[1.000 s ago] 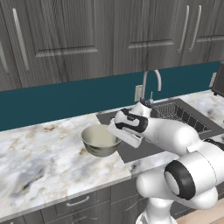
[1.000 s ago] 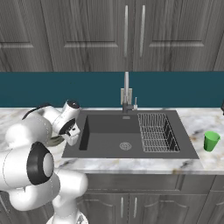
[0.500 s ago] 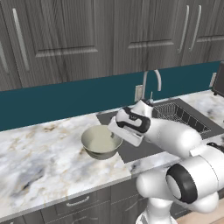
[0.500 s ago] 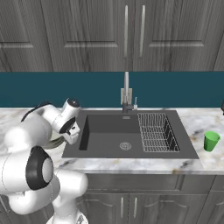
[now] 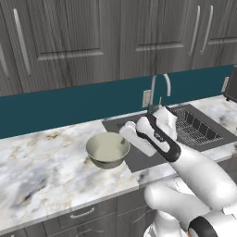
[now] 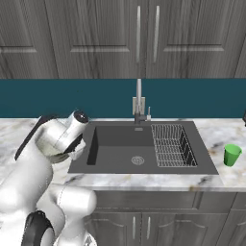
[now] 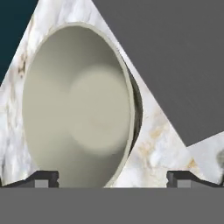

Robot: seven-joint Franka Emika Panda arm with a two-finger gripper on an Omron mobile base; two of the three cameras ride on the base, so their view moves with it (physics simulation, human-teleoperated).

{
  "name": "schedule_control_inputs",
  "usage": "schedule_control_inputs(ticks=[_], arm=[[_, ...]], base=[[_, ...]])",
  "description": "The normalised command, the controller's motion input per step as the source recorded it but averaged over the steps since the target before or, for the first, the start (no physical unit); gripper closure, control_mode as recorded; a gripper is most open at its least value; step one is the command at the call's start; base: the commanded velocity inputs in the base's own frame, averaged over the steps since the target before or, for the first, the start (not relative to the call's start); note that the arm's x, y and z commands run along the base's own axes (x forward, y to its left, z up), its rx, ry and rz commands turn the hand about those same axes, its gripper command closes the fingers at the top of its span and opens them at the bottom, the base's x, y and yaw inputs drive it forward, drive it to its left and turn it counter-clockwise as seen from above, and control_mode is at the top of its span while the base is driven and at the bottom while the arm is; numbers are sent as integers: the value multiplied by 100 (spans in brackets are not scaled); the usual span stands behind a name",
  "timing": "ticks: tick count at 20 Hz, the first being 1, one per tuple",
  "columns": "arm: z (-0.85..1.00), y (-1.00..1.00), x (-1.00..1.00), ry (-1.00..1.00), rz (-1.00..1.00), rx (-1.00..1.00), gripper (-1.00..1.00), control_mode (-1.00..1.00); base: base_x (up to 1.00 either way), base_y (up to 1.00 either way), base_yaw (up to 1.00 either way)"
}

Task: Pick the cup and bowl from the counter and place them on the counter next to the sink.

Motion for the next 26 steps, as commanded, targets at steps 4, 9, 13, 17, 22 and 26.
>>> schedule_control_inputs(ticks=[4, 9, 13, 17, 22, 26], arm=[[34, 0, -95, -24, 6, 1, -100, -100], [45, 17, -58, -16, 9, -11, -100, -100], [84, 25, -12, 0, 15, -34, -100, -100], [86, 3, -31, 0, 16, -36, -100, -100], [58, 0, -72, 0, 16, -32, -100, -100], [28, 0, -100, -8, 19, -21, -100, -100]], base=[[0, 0, 0], [0, 0, 0], [0, 0, 0], [0, 0, 0], [0, 0, 0], [0, 0, 0]])
